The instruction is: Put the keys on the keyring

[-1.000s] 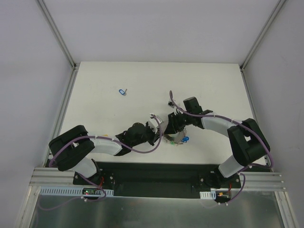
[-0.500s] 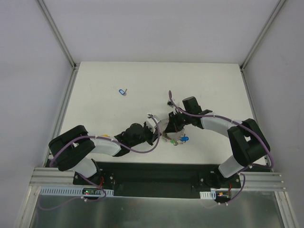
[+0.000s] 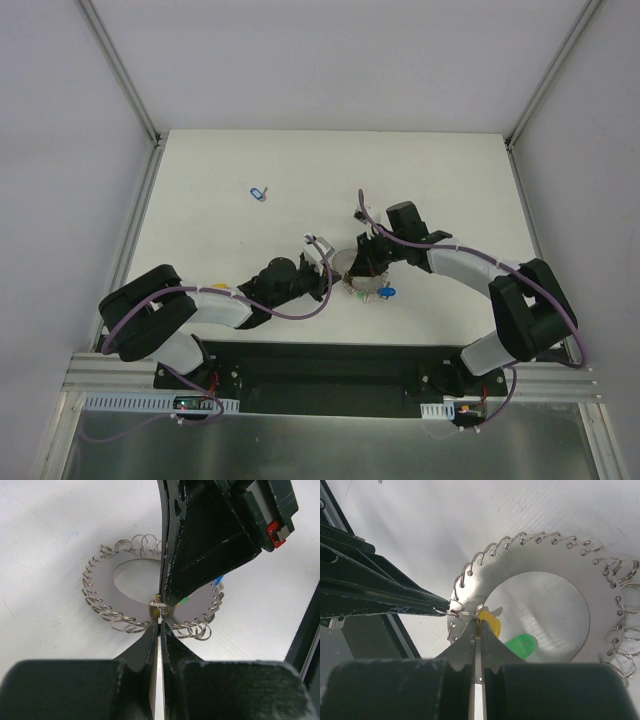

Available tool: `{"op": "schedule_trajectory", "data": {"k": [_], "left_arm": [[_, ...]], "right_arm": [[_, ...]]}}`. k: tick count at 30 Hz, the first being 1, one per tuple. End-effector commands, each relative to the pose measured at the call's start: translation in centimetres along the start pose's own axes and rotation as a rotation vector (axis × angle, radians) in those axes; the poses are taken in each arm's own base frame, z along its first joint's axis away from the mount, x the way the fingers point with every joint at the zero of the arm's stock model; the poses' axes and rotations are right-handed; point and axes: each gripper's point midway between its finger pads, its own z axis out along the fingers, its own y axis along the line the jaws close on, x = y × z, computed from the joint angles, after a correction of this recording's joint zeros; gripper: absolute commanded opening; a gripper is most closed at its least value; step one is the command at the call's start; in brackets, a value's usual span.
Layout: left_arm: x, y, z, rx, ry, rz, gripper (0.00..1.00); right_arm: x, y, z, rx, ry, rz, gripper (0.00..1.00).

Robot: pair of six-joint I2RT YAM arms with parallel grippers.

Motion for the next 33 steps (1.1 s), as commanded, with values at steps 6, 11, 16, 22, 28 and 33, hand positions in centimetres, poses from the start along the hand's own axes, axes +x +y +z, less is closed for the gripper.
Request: {"op": "schedule_trajectory", "data": {"k": [6,11,16,22,28,33], "left_arm": [[-2.6,-0.4,1.0,0.034,-0.049,0.024,0.0],[-2.1,-0.6,1.5,0.052,0.001,0.053,0.0],[-1.8,-1.8,1.7,0.111,0.045,0.088,0.0],[-2.9,-1.8,1.8,0.094,0.019,0.099,0.0],[-3.2,-1.0,1.9,0.042,0.01,0.073,0.06],[-5.9,1.4,1.3,-0.088,-0.061,0.018,0.63]], "right_arm": [[-2.0,0.7,-3.5,0.133,0.007,-0.073,0.01],[-3.5,1.6,-5.1,0.173,-0.018,-0.134,0.01],[-3.8,2.5,-4.9,0.17,0.003,-0.175,0.01],[-4.0,2.6,-4.5,0.183,0.009,-0.182,0.01],[-3.7,0.3,-5.4,0.316,0.034,-0.187,0.01],[-5.7,-3.7,-7.7,0.517,0.01,-0.147,0.01]]}}
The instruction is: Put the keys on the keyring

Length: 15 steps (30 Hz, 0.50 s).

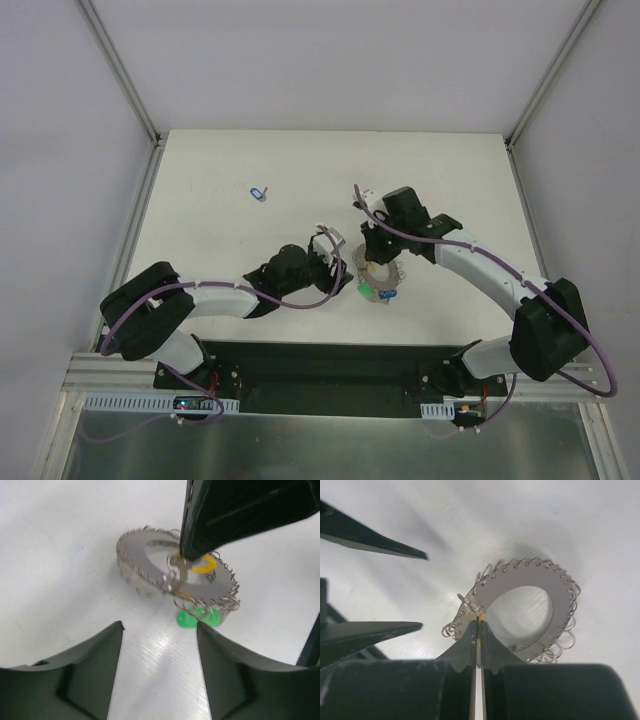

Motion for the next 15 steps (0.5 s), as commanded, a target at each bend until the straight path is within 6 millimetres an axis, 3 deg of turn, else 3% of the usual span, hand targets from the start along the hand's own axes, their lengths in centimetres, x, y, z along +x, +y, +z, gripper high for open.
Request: {"op": "schedule_trajectory", "data": {"k": [1,3,6,7,8,9,10,11,12,14,15], "left_arm": [[-4.7,3.2,-1.2,-0.156,-0.119,-0.066,0.69],[-4.5,5.0,-2.3,-0.249,-0.123,-0.122,0.82],[-4.3,8.0,-5.0,-0.393,-0.126,-0.216,0.94],[-5.3,8.4,-6.2,-0.42,-0.158,-0.244,0.97],[-4.0,9.4,-7.3,-0.48,-0.108,-0.291,0.99],[-4.2,10.5,-8.4,-0.546,-0.114,-0.31,0.99],[-4.9,10.7,-9.8,-0.576,-0.13,-0.323,0.99],[-4.3,11.5,-11.2,-0.632,-0.087,-0.345,0.99],[-4.4,11.8,-12.2,-0.664,-0.083,-0.35,0.99],[-6.3,12.2,-14.9,-0.716,-0.145,-0.352,0.99],[-5.8,12.4,-16.1,-0.743,-0.123,-0.344,0.99]], "right_arm": [[-2.4,-5.4,-1.4,0.236,-0.03,0.037,0.01],[-2.4,-7.1,-1.2,0.281,-0.025,0.095,0.01],[-1.8,-7.6,0.4,0.259,0.006,0.143,0.04],[-2.0,-7.1,0.9,0.222,0.006,0.155,0.11],[-2.0,-6.9,1.7,0.204,0.006,0.174,0.18],[-2.1,-6.7,2.1,0.193,0.0,0.212,0.31],[-2.8,-6.5,2.3,0.176,-0.013,0.23,0.36],[-3.2,-6.5,2.4,0.178,-0.025,0.245,0.41],[-3.7,-6.6,2.3,0.183,-0.038,0.269,0.5],[-5.5,-7.6,1.2,0.231,-0.09,0.287,0.59],[-6.3,-8.3,0.2,0.255,-0.119,0.308,0.66]]}}
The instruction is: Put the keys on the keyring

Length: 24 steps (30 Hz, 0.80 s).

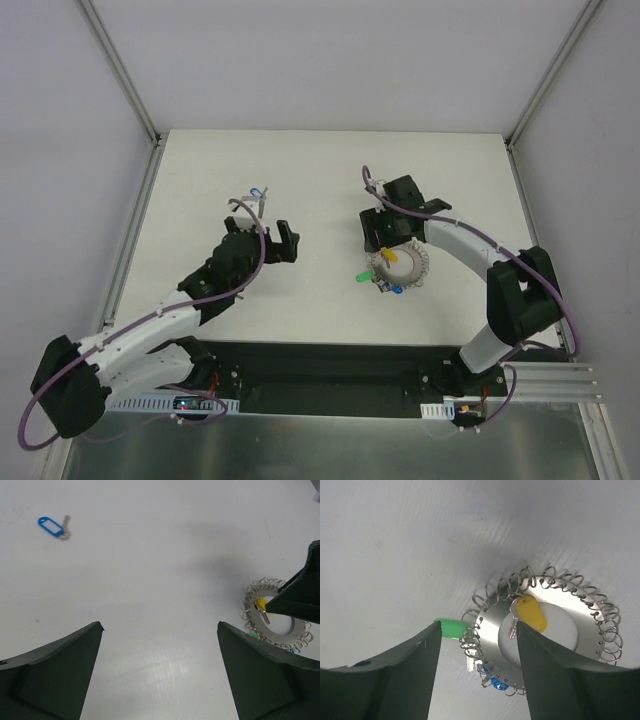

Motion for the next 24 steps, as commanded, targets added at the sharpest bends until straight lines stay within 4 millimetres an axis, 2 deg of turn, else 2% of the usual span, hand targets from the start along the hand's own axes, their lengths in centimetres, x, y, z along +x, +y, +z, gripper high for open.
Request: {"op": "schedule_trajectory", "data": {"k": [1,2,3,4,6,7,8,9,10,11,13,14,18,21,24], "left_arm": [[-2.9,4.3,-4.5,-0.195,-0.051,-0.031,0.99],[-3.4,4.9,-5.4,-0.209,-0.064,0.006,0.99],[-3.9,5.5,-6.4,-0.228,-0.082,0.015,0.99],[-5.7,5.7,-8.0,-0.215,-0.152,-0.005,0.99],[-7.2,6.1,-10.0,-0.203,-0.212,0.024,0.99],[-9.0,6.3,-12.1,-0.188,-0.296,-0.005,0.99],[-10.0,6.8,-13.3,-0.196,-0.342,-0.011,0.99],[-10.6,7.0,-14.3,-0.19,-0.378,-0.012,0.99],[-11.9,7.4,-16.3,-0.175,-0.448,-0.023,0.99],[-12.4,7.7,-17.4,-0.177,-0.474,0.012,0.99],[-13.5,8.6,-19.8,-0.177,-0.554,0.001,0.99],[-13.8,9.0,-20.5,-0.189,-0.574,0.013,0.99],[-14.3,10.5,-23.1,-0.231,-0.624,0.013,0.99],[-14.3,11.4,-24.5,-0.248,-0.654,0.006,0.99],[-14.1,12.3,-25.0,-0.293,-0.659,0.043,0.99]], "right_arm": [[-7.1,-1.3,-3.9,0.061,-0.211,0.125,0.69],[-7.6,-1.9,-5.0,0.079,-0.23,0.151,0.71],[-7.7,-3.3,-5.9,0.111,-0.247,0.188,0.73],[-8.2,-4.1,-8.1,0.147,-0.305,0.221,0.76],[-7.0,-6.7,-10.2,0.251,-0.34,0.278,0.87],[-7.0,-7.6,-13.4,0.316,-0.422,0.302,0.91],[-6.2,-8.2,-14.7,0.354,-0.437,0.324,0.96],[-5.2,-9.1,-16.0,0.401,-0.458,0.343,0.96],[-4.5,-10.3,-17.7,0.485,-0.488,0.361,0.96],[-3.8,-10.5,-20.7,0.525,-0.562,0.375,0.96],[-2.3,-11.6,-23.2,0.621,-0.615,0.402,0.96],[-1.8,-11.4,-25.6,0.633,-0.692,0.419,0.96],[0.2,-11.0,-29.4,0.654,-0.794,0.442,0.96],[2.0,-10.5,-30.7,0.643,-0.826,0.47,0.96],[3.5,-10.1,-30.8,0.632,-0.827,0.477,0.96]]}}
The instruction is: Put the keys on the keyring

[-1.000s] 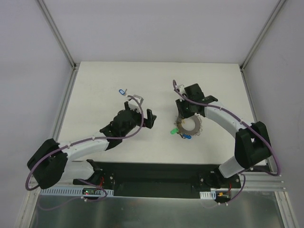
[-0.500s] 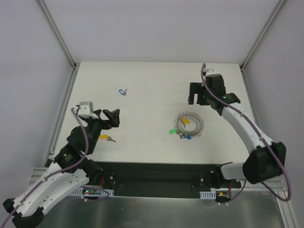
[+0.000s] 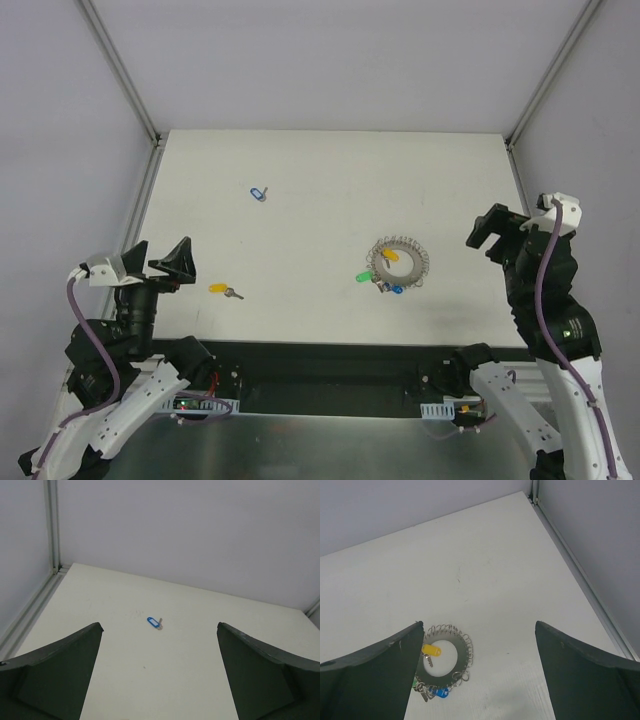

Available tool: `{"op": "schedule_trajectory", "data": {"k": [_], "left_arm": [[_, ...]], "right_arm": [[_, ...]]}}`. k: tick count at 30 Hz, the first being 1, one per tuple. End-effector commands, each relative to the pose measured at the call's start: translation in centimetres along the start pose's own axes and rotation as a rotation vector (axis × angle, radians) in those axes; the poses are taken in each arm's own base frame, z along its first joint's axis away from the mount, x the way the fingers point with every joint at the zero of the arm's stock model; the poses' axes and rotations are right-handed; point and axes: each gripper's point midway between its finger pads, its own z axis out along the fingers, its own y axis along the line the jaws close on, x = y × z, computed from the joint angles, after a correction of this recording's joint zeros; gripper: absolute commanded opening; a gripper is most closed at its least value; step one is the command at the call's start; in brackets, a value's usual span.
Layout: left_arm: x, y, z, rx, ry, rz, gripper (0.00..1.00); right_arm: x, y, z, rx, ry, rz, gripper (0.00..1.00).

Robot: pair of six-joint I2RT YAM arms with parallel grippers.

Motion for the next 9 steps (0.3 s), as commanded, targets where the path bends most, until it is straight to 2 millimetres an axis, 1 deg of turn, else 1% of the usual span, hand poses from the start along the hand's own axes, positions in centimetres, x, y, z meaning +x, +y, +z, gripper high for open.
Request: {"op": "schedule_trajectory", "data": {"k": [1,3,5,6,7,9], "left_arm": [[-1.4,3.3,-1.9,-0.081,-0.061,0.07,0.99],[-1.1,3.4,-1.8,-0.084,-0.051,0.091,0.99],[-0.4,3.1,-1.7,-0.071,-0.036,0.099,0.99],[-0.1,3.0,-1.7,-0.066,-0.029,0.098,0.99],[0.7,2.8,-1.6,-0.057,-0.017,0.102,0.99],[1.5,2.1,-1.6,-0.011,-0.006,0.118,0.99]], "right_arm": [[2.7,-1.9,-1.4,0.052,0.063,0.014,0.96],[2.4,-1.6,-1.9,0.027,0.063,0.029,0.96],[2.1,-1.2,-2.6,-0.006,0.062,0.042,0.96],[1.5,-1.1,-3.1,-0.021,0.05,0.045,0.96],[1.5,-1.3,-3.5,-0.027,0.053,0.04,0.96],[1.4,-1.2,-4.0,-0.05,0.045,0.028,0.96]]}}
